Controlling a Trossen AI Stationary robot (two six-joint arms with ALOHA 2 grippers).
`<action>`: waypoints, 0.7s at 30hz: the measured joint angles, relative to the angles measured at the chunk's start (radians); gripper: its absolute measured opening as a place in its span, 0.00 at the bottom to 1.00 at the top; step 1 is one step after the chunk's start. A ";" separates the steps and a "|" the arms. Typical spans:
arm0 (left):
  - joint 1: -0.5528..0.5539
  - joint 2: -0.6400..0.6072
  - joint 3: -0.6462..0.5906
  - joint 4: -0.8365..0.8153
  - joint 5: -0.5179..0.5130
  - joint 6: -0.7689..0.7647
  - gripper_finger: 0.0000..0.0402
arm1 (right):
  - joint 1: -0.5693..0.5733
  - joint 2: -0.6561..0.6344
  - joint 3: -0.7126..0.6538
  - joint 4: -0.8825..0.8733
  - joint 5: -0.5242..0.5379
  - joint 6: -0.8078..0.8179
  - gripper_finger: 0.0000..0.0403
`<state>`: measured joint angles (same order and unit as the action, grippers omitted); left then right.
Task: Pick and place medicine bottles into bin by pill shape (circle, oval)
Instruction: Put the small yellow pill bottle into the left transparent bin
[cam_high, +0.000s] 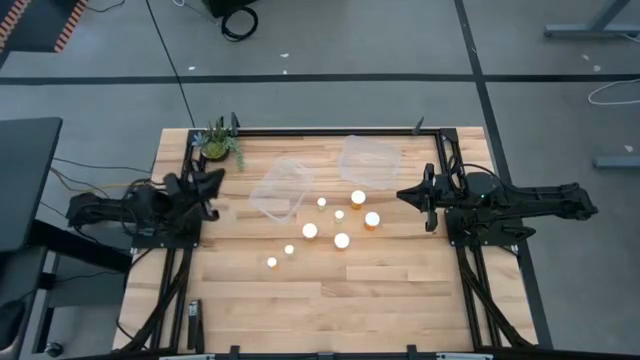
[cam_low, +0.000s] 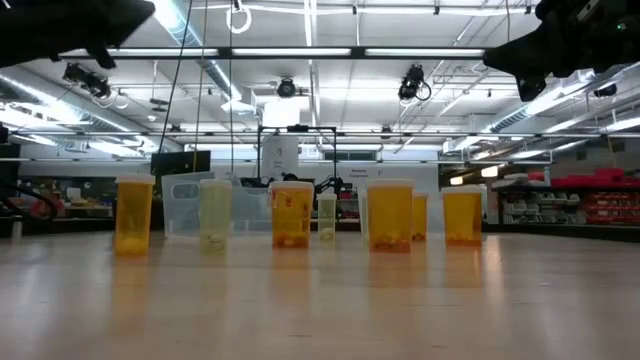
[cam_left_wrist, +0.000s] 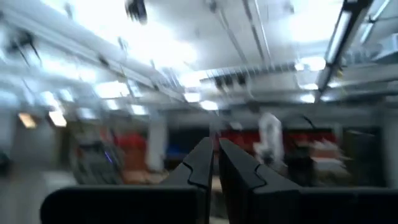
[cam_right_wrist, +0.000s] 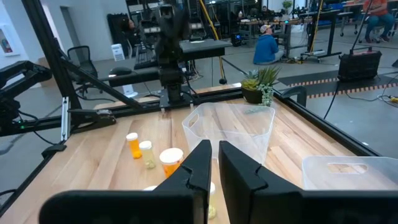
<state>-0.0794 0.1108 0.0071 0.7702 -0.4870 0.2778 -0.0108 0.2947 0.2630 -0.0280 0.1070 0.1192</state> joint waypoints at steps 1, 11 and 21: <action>0.000 0.000 0.000 0.044 0.000 0.037 0.08 | 0.000 0.000 0.000 0.000 0.000 0.000 0.09; -0.001 0.000 0.000 0.078 0.013 -0.034 0.05 | 0.000 0.000 0.000 0.000 0.000 0.000 0.09; -0.001 0.000 0.000 0.052 0.013 -0.110 0.04 | 0.000 0.000 0.000 0.000 0.000 0.000 0.09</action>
<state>-0.0807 0.1108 0.0067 0.8227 -0.4744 0.1675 -0.0105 0.2947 0.2630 -0.0280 0.1074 0.1192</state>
